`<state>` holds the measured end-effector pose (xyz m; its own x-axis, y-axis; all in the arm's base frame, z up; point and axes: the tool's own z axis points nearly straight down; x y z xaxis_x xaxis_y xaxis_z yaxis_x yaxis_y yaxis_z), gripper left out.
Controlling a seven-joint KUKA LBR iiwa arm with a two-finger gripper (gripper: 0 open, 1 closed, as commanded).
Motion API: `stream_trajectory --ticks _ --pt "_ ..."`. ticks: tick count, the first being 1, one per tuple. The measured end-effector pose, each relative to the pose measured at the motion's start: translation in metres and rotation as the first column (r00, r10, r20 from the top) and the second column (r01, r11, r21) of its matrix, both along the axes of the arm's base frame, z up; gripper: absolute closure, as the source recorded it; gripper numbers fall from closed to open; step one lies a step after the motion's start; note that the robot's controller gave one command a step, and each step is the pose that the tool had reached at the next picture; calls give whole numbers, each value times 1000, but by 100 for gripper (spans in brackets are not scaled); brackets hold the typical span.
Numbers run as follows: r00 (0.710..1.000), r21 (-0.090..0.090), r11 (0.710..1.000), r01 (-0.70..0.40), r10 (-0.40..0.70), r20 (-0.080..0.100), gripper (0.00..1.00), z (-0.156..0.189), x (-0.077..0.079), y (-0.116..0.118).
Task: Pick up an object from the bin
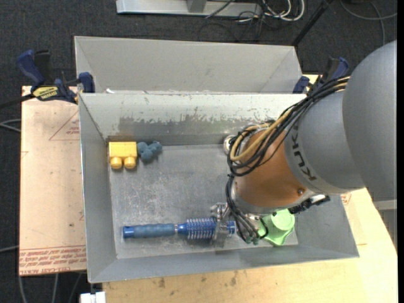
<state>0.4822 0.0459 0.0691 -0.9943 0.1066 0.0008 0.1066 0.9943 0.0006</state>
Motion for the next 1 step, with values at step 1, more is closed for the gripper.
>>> stream_trajectory --ticks 1 --pt "1000 0 1000 28 -28 9 100 166 25 -23"
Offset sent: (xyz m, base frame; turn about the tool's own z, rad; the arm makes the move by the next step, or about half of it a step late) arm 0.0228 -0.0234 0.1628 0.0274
